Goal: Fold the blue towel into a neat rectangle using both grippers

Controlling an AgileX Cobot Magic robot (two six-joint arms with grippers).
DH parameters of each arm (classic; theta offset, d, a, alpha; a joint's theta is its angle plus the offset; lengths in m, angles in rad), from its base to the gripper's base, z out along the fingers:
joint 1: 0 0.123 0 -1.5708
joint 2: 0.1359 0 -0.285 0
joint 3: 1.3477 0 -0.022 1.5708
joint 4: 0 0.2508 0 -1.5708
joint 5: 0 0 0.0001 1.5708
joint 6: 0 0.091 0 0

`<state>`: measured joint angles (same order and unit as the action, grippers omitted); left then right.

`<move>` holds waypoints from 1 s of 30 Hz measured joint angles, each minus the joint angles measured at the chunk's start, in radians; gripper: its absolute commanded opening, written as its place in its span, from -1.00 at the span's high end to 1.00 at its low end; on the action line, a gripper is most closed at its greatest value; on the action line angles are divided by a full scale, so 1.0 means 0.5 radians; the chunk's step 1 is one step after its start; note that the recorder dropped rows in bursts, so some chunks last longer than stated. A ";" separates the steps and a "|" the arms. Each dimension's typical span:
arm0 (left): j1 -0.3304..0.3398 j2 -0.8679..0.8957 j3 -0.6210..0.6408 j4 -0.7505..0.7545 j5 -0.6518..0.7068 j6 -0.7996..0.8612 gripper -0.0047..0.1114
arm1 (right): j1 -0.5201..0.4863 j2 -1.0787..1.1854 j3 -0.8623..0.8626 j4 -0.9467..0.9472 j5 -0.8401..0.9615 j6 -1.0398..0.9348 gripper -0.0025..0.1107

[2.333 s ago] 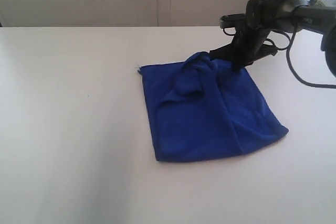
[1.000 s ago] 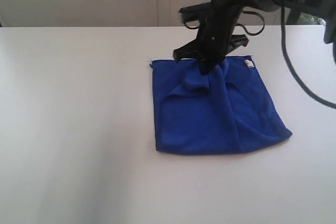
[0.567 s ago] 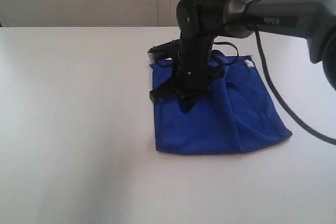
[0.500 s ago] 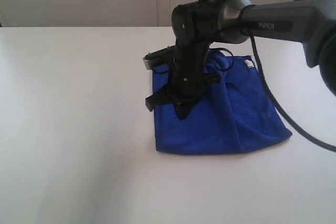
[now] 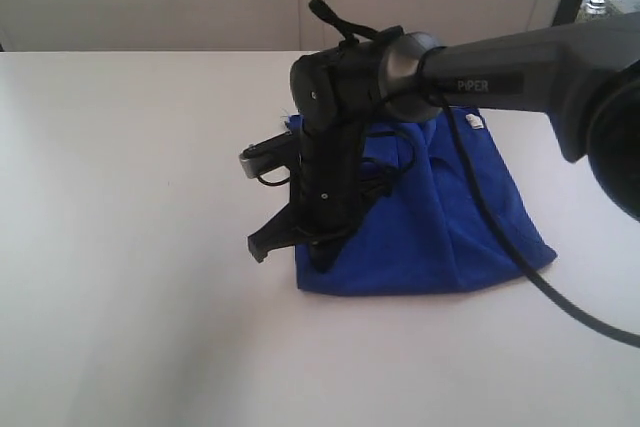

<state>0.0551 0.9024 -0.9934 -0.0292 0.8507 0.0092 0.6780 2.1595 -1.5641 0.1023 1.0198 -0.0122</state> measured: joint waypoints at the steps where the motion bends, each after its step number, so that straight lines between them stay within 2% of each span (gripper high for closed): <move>1: 0.000 0.000 0.000 0.000 0.000 0.000 0.92 | 0.000 0.000 0.018 0.000 -0.016 0.000 0.96; 14: 0.000 0.000 0.000 0.000 0.000 0.000 0.92 | 0.060 -0.004 0.044 0.288 -0.141 -0.162 0.96; 26: 0.000 0.000 0.000 0.000 0.000 0.000 0.92 | 0.164 -0.017 0.044 0.306 -0.203 -0.170 0.96; 30: 0.000 0.000 0.000 0.000 0.000 0.000 0.92 | 0.160 -0.100 0.044 0.193 -0.208 -0.093 0.96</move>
<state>0.0551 0.9024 -0.9934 -0.0292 0.8507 0.0092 0.7578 2.1093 -1.5421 0.1987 0.9158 -0.0586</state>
